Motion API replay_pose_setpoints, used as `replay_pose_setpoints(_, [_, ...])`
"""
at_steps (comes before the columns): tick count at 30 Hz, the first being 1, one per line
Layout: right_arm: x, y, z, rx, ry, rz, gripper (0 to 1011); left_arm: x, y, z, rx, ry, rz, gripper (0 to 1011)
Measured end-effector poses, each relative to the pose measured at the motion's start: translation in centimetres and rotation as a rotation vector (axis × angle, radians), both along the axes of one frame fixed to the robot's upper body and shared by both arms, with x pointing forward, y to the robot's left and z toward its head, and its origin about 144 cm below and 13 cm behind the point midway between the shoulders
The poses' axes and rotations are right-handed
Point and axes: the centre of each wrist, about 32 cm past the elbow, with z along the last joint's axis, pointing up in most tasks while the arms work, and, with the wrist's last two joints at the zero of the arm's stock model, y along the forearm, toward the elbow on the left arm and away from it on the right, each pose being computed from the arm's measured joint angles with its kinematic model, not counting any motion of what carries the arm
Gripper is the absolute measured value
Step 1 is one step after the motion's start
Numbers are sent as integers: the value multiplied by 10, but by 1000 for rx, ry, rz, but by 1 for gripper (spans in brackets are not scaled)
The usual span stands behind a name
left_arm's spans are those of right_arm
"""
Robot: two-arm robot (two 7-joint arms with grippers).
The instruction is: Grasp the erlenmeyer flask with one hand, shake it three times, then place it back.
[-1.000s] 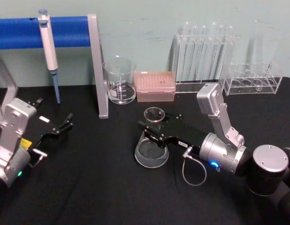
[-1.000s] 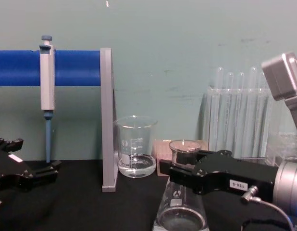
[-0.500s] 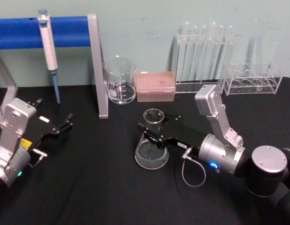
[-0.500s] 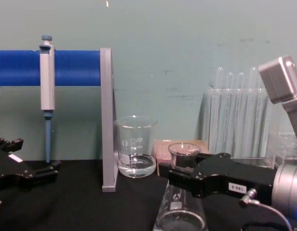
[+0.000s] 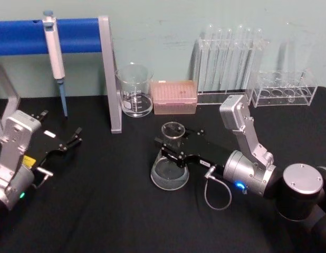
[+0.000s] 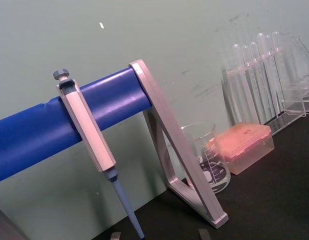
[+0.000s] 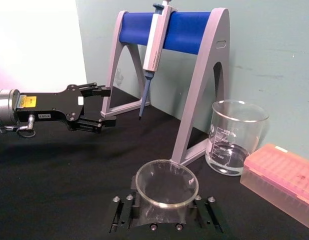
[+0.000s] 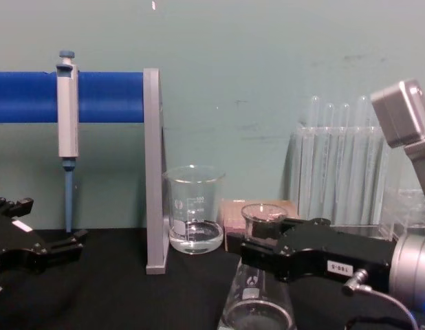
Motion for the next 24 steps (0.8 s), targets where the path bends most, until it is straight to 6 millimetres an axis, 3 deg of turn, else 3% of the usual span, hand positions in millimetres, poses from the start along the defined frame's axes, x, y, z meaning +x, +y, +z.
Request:
replay_pose_setpoints(4, [0, 0, 0, 1, -1, 0, 626, 0, 0, 0, 0, 0, 0, 1001])
replay_pose_setpoints(7, [0, 0, 0, 1, 0, 0, 685, 0, 0, 0, 0, 0, 0, 1001])
replay_pose_setpoints(8, [0, 0, 0, 2, 0, 0, 752, 0, 0, 0, 0, 0, 0, 1001])
replay_pose_setpoints(17, [0, 0, 0, 2, 0, 1, 985, 0, 0, 0, 0, 0, 0, 1001])
replay_pose_setpoints(24, [0, 0, 0, 2, 0, 1, 1000, 0, 0, 0, 0, 0, 0, 1001])
